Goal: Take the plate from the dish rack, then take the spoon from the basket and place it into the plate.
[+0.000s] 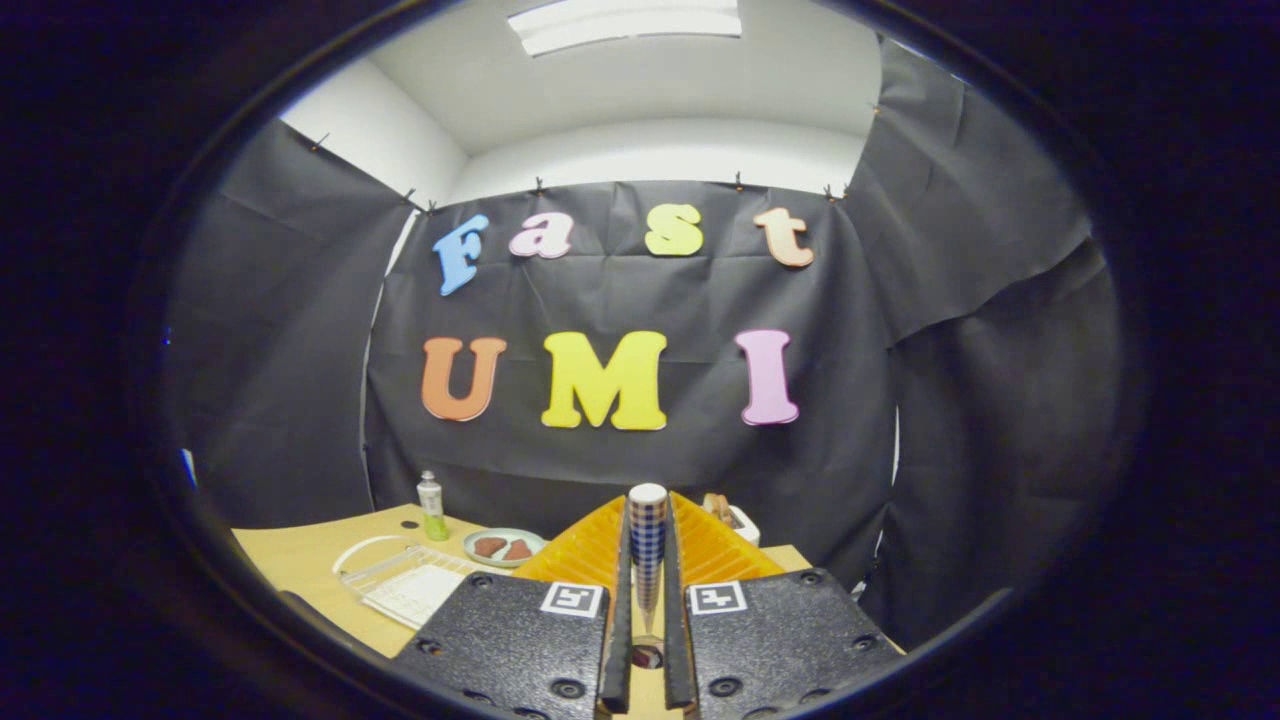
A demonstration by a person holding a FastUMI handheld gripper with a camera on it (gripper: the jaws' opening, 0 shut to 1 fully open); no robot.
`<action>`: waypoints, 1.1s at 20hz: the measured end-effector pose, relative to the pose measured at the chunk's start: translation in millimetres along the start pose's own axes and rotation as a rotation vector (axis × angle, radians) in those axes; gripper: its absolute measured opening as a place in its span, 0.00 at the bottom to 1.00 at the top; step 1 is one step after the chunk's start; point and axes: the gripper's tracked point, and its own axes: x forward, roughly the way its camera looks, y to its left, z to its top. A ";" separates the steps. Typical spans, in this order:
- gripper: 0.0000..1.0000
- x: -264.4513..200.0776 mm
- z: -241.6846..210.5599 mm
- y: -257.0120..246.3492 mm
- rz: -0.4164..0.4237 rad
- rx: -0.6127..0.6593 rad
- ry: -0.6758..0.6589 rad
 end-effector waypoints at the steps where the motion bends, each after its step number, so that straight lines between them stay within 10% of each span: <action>1: 0.18 -5.0 -0.6 21.8 0.021 0.009 0.008; 11: 0.12 -57.0 -42.7 175.6 0.151 0.067 0.077; 22: 0.12 -45.8 -121.5 177.5 0.009 0.091 0.094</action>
